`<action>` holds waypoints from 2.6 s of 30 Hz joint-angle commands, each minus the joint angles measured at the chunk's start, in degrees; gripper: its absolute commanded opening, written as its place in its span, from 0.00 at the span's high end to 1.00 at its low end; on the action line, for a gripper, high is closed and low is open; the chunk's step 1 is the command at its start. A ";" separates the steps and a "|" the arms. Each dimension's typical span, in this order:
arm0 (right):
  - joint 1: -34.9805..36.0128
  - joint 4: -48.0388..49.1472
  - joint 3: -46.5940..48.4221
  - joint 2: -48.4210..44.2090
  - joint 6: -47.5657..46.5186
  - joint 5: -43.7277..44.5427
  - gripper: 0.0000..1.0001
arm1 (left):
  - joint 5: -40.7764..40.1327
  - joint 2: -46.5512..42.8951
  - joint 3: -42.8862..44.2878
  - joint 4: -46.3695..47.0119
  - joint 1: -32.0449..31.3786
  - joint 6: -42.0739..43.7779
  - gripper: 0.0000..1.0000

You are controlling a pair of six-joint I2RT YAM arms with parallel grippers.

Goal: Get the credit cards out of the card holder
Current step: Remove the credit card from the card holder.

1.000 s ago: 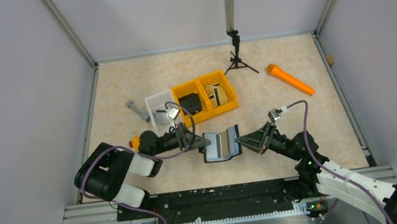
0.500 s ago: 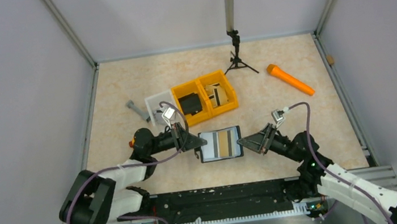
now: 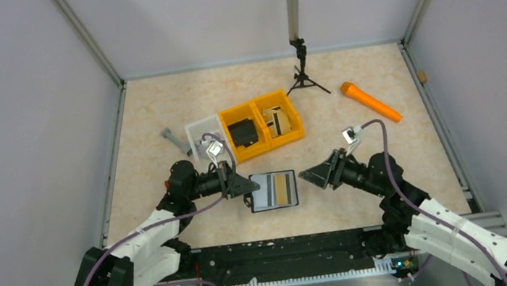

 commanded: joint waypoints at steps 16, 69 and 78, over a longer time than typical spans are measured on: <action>5.51 31.34 4.60 28.95 0.70 -15.64 0.58 | 2.20 6.28 -2.78 30.81 0.19 -16.27 1.00; 7.73 61.84 3.07 42.83 17.20 -18.74 0.77 | 0.80 7.59 -5.30 39.60 -0.78 -21.64 0.96; 6.15 62.61 0.02 40.15 18.49 -18.53 0.81 | 0.93 7.10 -5.16 39.55 -0.77 -21.90 0.98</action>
